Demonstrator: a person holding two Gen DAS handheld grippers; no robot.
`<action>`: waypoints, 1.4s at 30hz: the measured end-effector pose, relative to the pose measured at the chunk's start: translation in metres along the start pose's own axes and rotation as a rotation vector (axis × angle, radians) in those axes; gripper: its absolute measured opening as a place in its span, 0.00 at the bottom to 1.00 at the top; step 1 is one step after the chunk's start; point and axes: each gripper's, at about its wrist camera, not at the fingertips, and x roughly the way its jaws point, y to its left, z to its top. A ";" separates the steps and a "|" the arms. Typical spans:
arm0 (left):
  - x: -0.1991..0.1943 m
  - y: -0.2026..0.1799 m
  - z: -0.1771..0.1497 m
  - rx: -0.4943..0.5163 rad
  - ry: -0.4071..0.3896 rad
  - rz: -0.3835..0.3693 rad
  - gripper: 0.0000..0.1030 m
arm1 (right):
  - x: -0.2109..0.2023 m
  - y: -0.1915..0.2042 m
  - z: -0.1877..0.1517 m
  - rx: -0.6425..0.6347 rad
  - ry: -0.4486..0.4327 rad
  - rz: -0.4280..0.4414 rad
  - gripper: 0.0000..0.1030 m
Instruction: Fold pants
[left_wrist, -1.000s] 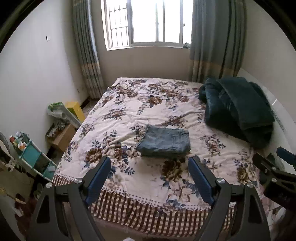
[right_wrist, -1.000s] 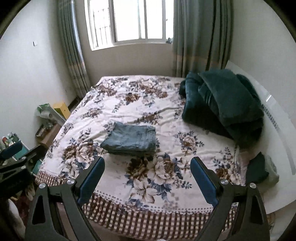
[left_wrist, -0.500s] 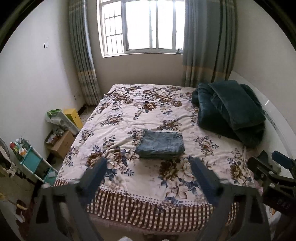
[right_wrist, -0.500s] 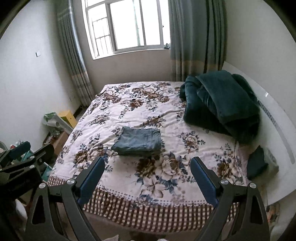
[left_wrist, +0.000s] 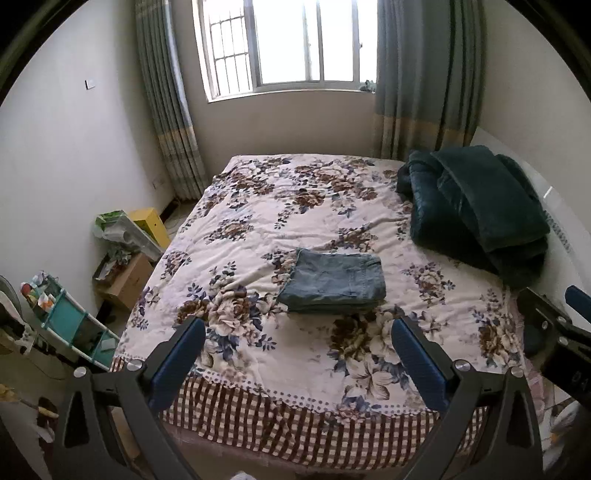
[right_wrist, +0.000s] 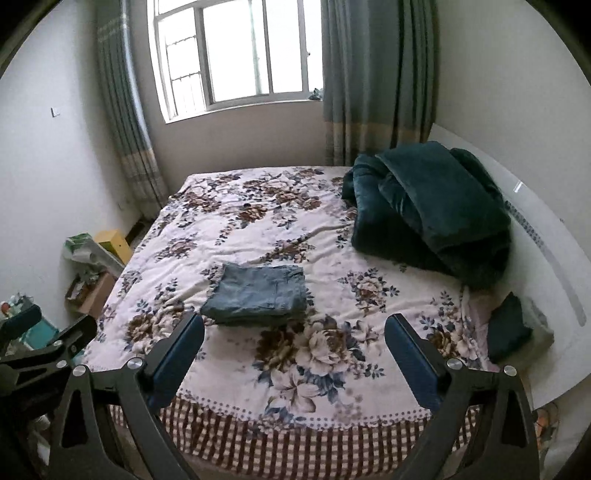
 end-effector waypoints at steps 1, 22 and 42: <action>0.004 0.000 0.001 -0.001 0.000 0.003 1.00 | 0.008 0.000 0.001 0.002 0.008 -0.003 0.97; 0.049 -0.002 0.010 0.002 0.035 0.047 1.00 | 0.076 0.006 -0.004 -0.001 0.082 -0.026 0.97; 0.042 0.003 0.008 -0.020 0.015 0.066 1.00 | 0.081 0.005 -0.009 -0.007 0.093 -0.009 0.97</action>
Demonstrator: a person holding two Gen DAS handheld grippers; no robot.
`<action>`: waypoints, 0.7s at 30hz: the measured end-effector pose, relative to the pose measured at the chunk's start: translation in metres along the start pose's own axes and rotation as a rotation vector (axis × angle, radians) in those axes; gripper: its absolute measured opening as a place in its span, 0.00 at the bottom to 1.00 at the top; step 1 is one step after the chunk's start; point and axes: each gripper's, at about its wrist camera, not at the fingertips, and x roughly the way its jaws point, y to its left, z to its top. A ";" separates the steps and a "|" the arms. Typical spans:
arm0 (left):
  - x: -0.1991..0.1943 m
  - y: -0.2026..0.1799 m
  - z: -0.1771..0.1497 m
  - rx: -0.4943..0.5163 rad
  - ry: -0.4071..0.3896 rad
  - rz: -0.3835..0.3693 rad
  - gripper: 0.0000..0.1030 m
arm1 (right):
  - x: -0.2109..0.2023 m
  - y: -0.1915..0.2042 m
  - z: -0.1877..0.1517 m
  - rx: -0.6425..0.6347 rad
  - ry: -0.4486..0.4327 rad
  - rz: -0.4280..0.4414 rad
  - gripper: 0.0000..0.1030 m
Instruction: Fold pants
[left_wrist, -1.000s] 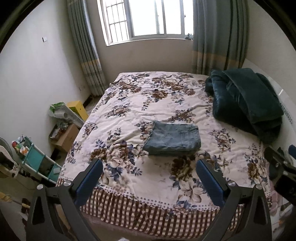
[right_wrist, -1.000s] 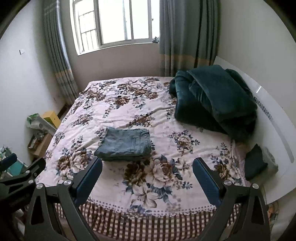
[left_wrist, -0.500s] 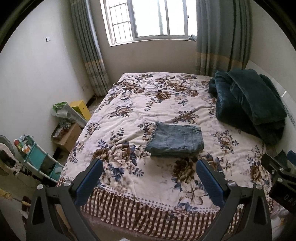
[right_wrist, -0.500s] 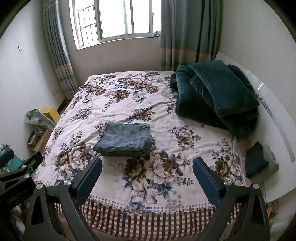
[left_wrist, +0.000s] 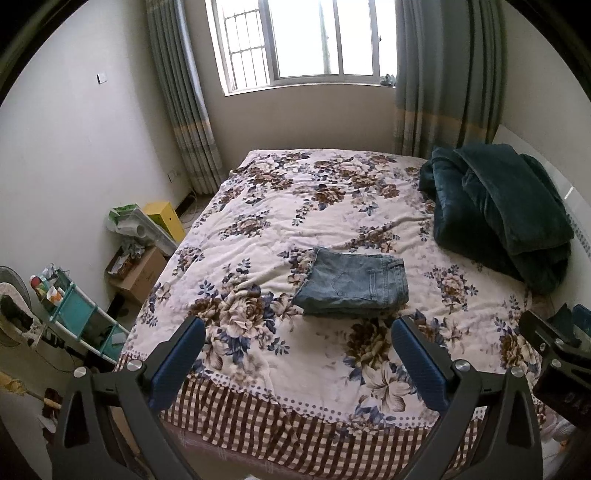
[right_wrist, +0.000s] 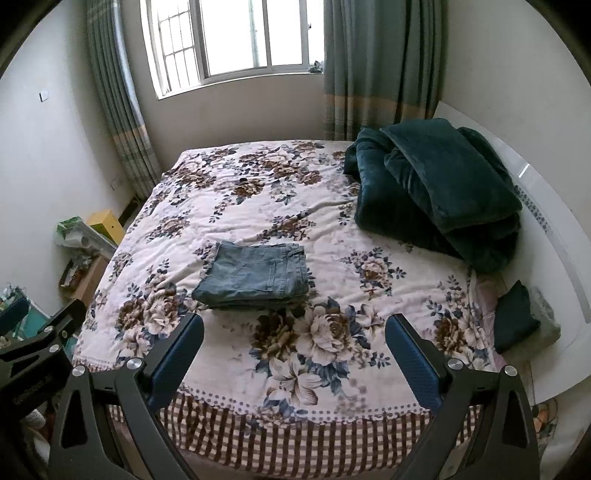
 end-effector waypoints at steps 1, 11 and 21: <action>0.000 0.000 0.000 0.000 -0.003 -0.001 1.00 | 0.000 0.000 0.000 -0.001 -0.002 0.000 0.97; -0.010 -0.004 0.002 0.004 -0.026 0.011 1.00 | -0.001 0.005 0.003 -0.004 0.002 0.004 0.97; -0.017 -0.001 0.002 0.006 -0.052 0.023 1.00 | -0.002 0.008 0.001 -0.006 0.004 0.010 0.97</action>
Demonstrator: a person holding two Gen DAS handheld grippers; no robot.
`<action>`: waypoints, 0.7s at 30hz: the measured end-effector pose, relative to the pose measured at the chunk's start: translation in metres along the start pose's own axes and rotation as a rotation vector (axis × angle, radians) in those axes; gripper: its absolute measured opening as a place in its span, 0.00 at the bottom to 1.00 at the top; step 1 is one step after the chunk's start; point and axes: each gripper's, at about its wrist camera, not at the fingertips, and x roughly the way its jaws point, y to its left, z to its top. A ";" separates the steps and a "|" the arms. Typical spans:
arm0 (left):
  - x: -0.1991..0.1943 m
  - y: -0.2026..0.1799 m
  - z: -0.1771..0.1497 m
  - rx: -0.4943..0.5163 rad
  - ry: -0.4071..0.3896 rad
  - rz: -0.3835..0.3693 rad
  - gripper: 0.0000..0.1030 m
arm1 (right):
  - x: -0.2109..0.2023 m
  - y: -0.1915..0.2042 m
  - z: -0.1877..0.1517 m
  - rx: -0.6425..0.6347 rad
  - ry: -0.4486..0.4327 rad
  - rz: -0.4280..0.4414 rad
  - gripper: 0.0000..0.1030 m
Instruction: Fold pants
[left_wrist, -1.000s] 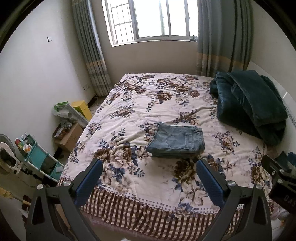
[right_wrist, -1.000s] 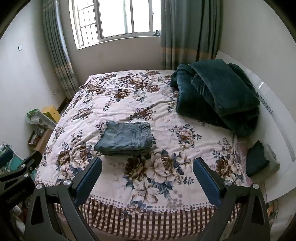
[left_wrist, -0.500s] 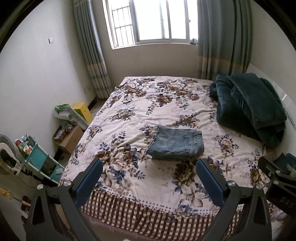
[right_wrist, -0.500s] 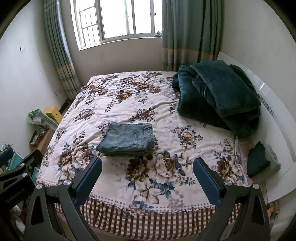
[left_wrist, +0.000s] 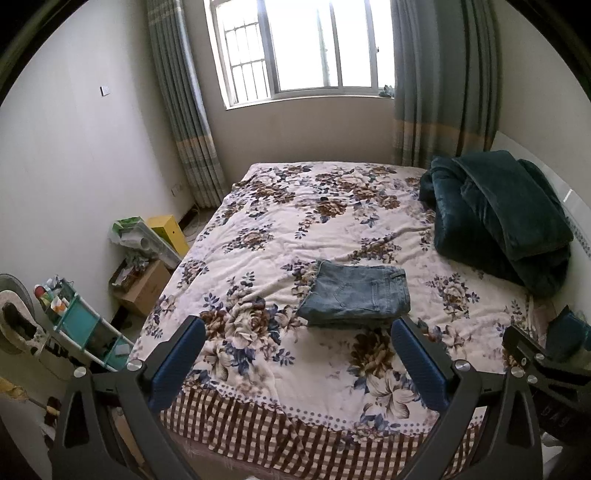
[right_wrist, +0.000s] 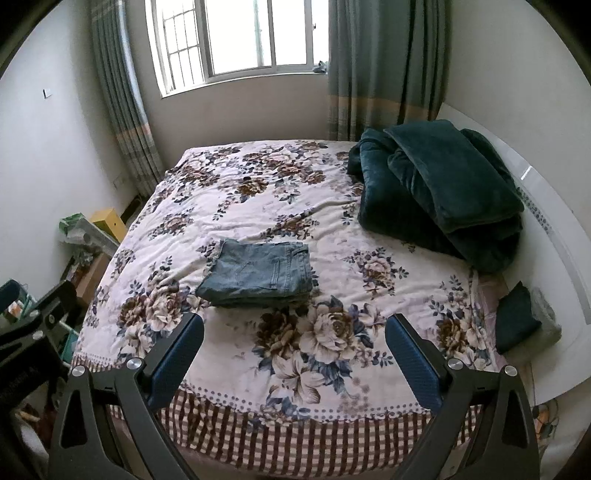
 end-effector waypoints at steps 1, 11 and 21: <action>0.000 0.000 0.000 0.003 -0.002 0.004 1.00 | 0.000 0.001 0.001 0.002 0.000 0.001 0.97; -0.003 0.002 -0.001 0.007 -0.008 0.011 1.00 | 0.000 0.002 0.000 -0.005 -0.007 -0.001 0.97; -0.004 0.001 0.001 0.010 -0.006 0.007 1.00 | 0.000 0.004 0.002 -0.004 -0.017 -0.007 0.97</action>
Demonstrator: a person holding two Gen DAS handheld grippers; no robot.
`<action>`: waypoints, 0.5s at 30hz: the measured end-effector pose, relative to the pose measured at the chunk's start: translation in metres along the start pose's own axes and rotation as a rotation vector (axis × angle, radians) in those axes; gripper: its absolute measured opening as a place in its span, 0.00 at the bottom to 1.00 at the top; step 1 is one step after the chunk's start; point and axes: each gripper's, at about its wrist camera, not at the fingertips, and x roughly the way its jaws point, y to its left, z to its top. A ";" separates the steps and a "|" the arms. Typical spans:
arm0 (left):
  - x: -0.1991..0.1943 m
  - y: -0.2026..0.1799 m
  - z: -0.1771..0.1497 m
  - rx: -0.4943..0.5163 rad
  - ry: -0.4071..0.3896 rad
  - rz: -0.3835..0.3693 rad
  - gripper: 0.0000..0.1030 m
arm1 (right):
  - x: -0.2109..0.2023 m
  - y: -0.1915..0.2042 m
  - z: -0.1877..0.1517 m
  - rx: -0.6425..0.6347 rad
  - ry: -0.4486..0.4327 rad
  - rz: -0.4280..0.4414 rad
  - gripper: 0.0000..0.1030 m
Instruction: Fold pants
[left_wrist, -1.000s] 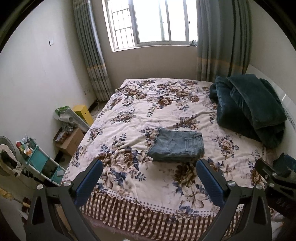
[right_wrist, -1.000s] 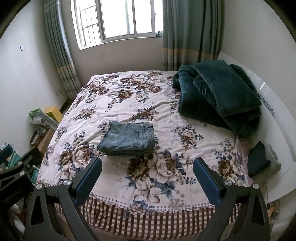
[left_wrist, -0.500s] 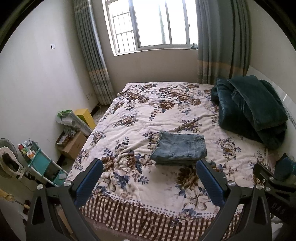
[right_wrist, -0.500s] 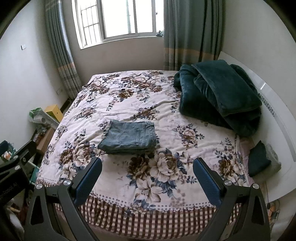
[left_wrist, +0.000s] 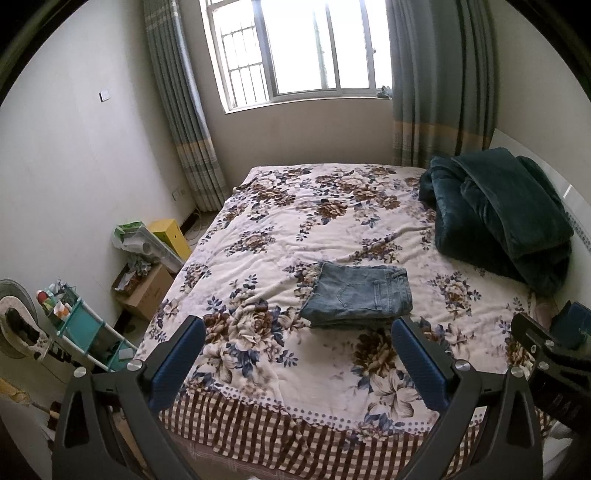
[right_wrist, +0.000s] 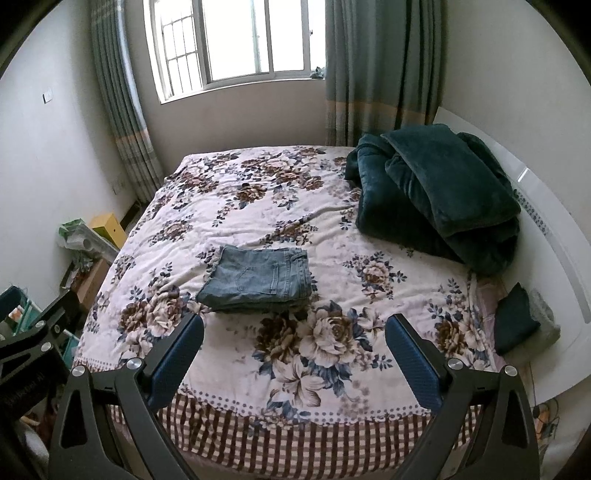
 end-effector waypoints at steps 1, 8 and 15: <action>0.000 0.000 0.000 -0.002 0.000 0.000 1.00 | -0.002 0.000 0.001 0.000 0.000 0.001 0.97; 0.000 -0.001 0.000 -0.003 0.000 -0.003 1.00 | -0.002 -0.001 0.001 0.002 -0.003 -0.001 0.97; -0.001 -0.005 -0.001 -0.005 -0.004 -0.021 1.00 | -0.004 -0.002 0.005 0.005 -0.008 -0.001 0.97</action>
